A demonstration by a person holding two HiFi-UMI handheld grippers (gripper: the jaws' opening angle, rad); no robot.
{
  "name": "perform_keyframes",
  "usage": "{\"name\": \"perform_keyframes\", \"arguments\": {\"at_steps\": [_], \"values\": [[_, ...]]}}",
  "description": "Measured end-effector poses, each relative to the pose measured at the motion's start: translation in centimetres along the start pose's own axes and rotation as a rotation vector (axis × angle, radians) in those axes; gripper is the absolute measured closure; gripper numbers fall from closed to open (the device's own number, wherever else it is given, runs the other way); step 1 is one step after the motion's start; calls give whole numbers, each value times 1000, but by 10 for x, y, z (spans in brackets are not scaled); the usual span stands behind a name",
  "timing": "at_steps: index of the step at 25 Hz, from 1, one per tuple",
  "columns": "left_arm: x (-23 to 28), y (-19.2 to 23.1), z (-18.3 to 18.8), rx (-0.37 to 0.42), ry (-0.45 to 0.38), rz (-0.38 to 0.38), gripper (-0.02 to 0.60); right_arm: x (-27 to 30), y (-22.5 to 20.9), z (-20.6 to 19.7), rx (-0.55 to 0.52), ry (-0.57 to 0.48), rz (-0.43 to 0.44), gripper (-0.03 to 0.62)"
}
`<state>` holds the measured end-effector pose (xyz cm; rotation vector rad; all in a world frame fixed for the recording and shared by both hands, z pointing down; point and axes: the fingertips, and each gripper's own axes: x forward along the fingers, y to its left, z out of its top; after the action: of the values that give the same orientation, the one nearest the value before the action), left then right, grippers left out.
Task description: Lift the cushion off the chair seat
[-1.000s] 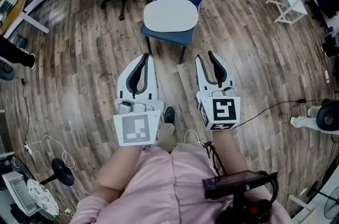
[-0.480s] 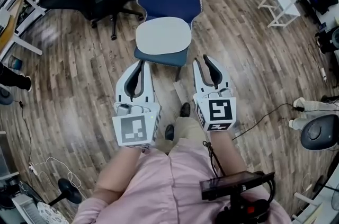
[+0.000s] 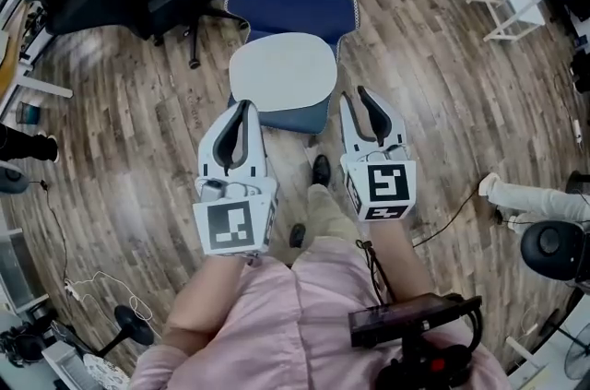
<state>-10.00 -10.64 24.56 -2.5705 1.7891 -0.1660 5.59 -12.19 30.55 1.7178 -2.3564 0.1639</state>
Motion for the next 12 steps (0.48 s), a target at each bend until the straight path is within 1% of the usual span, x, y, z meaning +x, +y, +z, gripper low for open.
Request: {"name": "perform_keyframes", "arguments": {"at_steps": [3,6,9,12], "values": [[51,5,0,-4,18,18,568,46,-26,7,-4,10,26,494],[92,10,11,5,7,44,568,82,-47,23,-18,2,56,494],[127,18,24,14,-11,63,568,114,-65,40,-26,-15,66,493],[153,29,27,17,-8,75,568,141,-74,49,-28,-18,72,493]]}}
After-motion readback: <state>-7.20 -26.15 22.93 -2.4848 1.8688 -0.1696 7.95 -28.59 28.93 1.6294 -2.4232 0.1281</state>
